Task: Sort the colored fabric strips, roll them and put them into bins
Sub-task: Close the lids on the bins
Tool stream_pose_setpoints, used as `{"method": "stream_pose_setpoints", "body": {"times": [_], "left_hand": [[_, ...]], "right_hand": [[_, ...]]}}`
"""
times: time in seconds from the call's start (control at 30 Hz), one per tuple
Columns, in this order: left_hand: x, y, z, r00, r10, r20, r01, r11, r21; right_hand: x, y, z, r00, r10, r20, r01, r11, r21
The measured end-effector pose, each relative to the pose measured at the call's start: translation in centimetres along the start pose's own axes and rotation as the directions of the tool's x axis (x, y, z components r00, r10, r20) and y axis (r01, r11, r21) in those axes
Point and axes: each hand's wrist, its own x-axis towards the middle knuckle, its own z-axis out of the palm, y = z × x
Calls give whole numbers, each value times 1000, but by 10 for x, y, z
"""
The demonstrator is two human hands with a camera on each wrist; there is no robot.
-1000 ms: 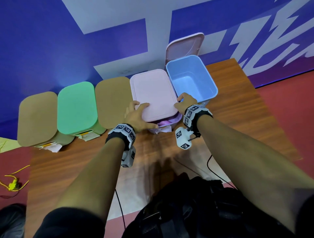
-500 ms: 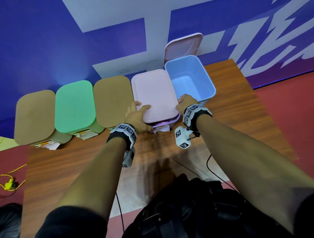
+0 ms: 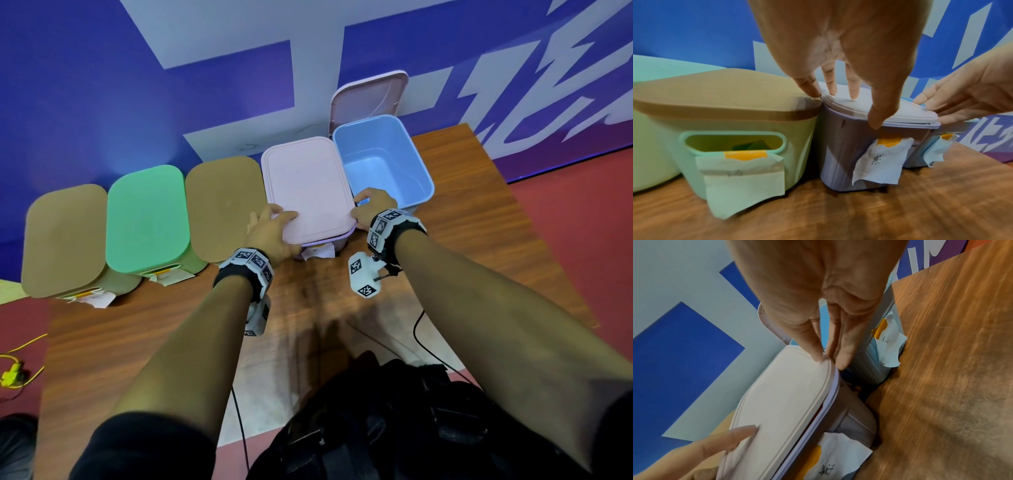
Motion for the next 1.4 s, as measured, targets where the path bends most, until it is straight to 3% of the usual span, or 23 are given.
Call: {"method": "stream_pose_setpoints", "body": {"times": [0.57, 0.9, 1.4], "left_hand": [[4, -3, 3, 1000, 18, -23, -20, 997, -80], [2, -2, 1, 999, -3, -38, -2, 992, -125], [2, -3, 0, 999, -12, -46, 6, 993, -115]], "right_hand": [[9, -2, 5, 1000, 2, -6, -3, 988, -151], [5, 1, 4, 999, 14, 34, -11, 996, -86], [5, 5, 6, 999, -5, 47, 11, 991, -131]]}}
